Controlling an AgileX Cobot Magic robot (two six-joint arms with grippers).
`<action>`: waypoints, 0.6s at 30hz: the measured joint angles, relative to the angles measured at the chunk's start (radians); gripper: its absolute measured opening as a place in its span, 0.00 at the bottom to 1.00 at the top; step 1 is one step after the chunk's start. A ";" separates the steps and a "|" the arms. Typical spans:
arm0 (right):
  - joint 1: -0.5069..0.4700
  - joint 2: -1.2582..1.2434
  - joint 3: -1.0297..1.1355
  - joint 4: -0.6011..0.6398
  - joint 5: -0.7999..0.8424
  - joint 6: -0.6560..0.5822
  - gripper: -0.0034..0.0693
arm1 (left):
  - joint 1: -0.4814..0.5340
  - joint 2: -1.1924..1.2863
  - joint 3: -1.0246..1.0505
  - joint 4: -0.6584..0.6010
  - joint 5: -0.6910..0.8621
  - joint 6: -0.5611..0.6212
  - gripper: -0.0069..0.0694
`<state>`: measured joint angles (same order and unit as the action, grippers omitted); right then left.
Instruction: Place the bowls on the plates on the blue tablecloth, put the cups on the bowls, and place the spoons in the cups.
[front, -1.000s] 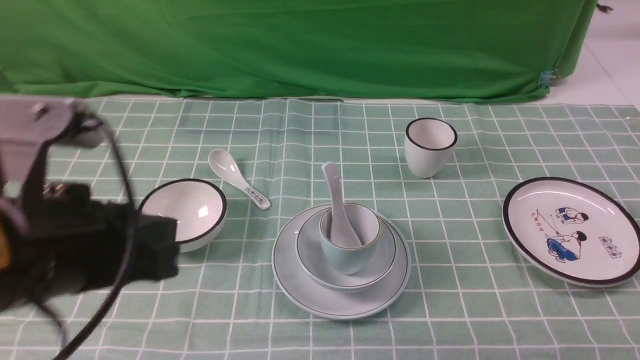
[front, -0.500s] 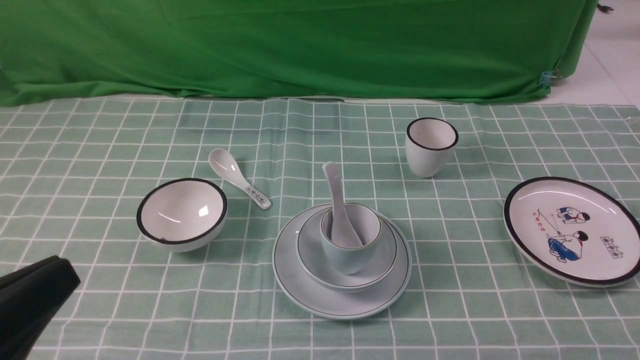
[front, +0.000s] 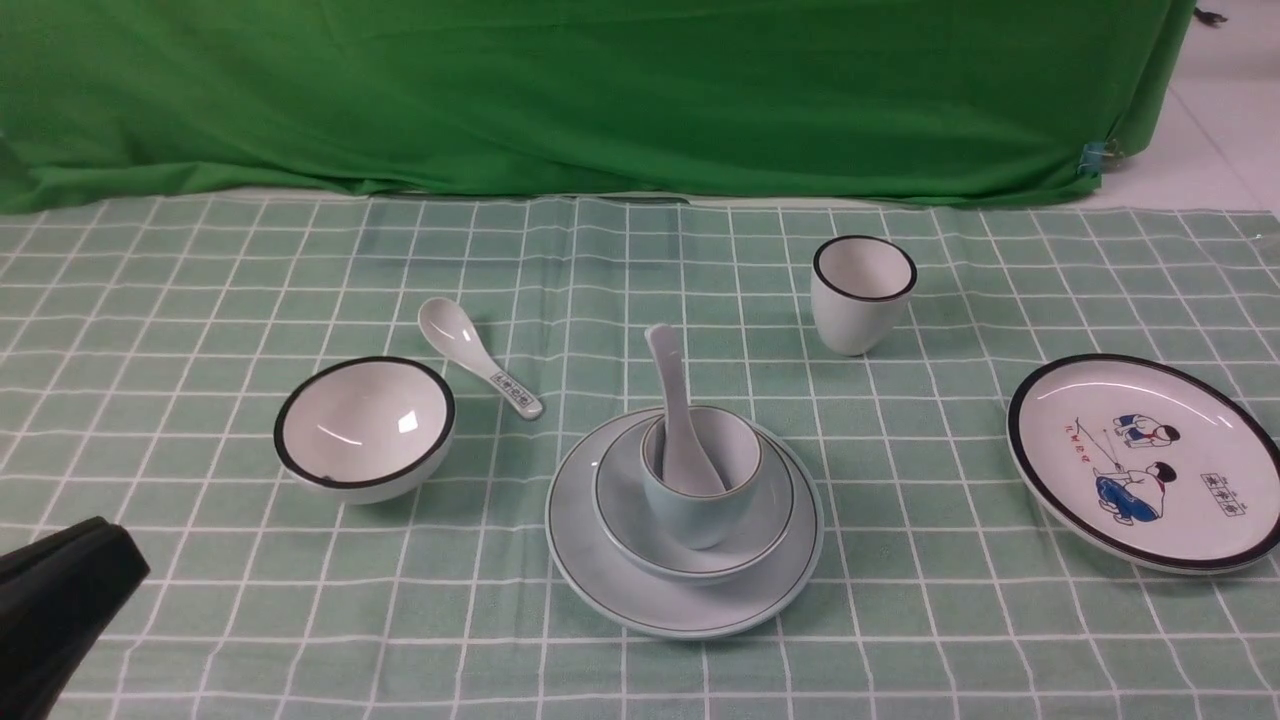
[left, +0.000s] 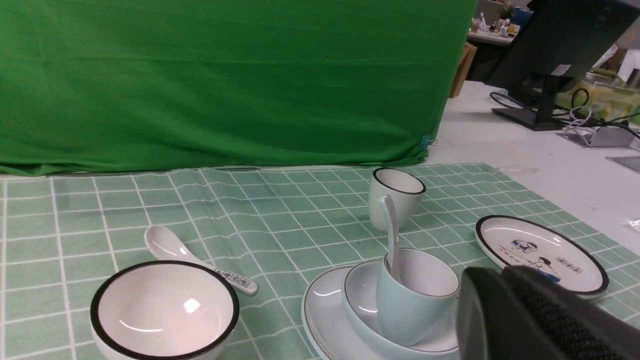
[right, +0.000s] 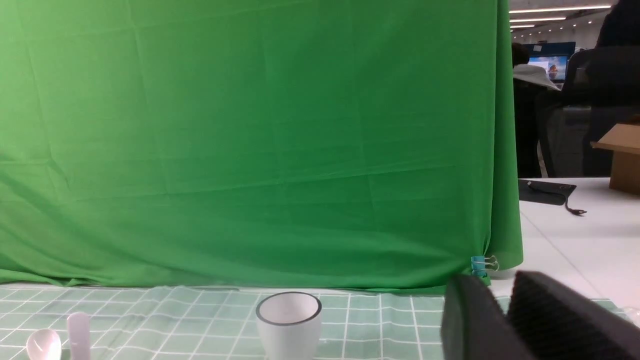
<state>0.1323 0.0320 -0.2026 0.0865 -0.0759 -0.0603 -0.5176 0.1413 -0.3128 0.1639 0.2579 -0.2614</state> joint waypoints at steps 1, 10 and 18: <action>0.000 0.000 0.000 0.000 0.000 0.000 0.28 | 0.013 -0.013 0.009 -0.018 -0.005 0.021 0.10; 0.000 0.000 0.000 0.000 -0.001 0.001 0.31 | 0.376 -0.140 0.235 -0.235 -0.143 0.294 0.11; 0.000 0.000 0.000 0.000 -0.002 0.001 0.33 | 0.480 -0.140 0.319 -0.234 -0.081 0.309 0.11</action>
<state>0.1323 0.0320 -0.2026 0.0865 -0.0777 -0.0596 -0.0380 0.0010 0.0063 -0.0702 0.1772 0.0475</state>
